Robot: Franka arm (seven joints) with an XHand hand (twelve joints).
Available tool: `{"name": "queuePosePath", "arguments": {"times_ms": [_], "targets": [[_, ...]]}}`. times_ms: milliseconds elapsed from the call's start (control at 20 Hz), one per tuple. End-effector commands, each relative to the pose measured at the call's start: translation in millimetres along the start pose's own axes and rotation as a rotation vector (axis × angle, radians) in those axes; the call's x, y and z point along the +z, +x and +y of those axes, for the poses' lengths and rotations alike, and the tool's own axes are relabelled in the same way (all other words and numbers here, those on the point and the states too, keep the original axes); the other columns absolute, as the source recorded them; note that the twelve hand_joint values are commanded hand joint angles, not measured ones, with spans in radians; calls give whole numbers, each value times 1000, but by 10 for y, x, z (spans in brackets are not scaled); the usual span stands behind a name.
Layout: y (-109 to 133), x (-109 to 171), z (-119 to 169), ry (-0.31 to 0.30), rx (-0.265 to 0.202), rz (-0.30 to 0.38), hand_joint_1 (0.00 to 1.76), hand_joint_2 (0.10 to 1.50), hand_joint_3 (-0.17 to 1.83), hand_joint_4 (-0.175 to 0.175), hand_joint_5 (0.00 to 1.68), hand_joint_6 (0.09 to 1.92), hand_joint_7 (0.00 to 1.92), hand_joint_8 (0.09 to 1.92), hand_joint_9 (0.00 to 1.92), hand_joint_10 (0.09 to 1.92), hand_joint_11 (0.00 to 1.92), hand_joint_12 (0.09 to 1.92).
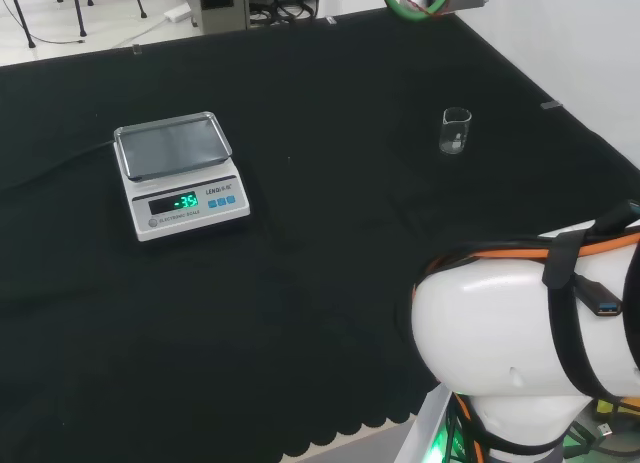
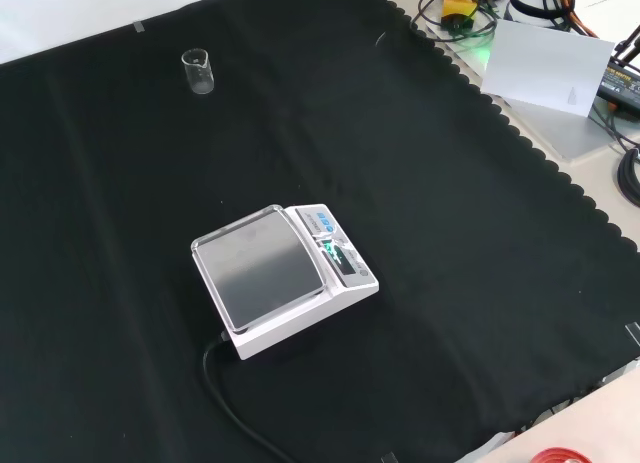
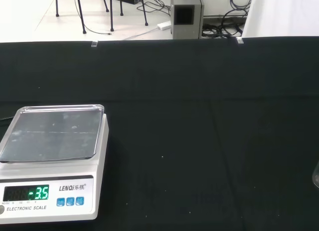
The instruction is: Pick up the beaker.
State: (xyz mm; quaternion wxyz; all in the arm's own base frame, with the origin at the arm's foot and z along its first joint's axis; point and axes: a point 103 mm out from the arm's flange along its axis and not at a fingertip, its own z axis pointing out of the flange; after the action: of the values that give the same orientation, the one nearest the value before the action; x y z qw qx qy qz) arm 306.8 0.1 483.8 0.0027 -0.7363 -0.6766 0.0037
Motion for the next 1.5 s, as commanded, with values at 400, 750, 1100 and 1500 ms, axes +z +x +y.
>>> {"name": "queuePosePath", "arguments": {"times_ms": [400, 750, 1100, 1500], "targets": [[-767, 73, -63, 28, 214, 49, 634, 1044, -82, 27, 285, 87, 77, 610, 207, 825, 0, 1423], [-900, 441, 316, 57, 198, 58, 638, 1052, -86, 22, 315, 87, 102, 631, 225, 834, 0, 1431], [-1091, 754, 947, 94, 201, 36, 644, 1060, -97, 15, 343, 87, 131, 656, 254, 838, 0, 1454], [-1404, 997, 1458, 107, 196, 25, 653, 1068, -106, 9, 355, 87, 143, 668, 270, 840, 0, 1463]]}}
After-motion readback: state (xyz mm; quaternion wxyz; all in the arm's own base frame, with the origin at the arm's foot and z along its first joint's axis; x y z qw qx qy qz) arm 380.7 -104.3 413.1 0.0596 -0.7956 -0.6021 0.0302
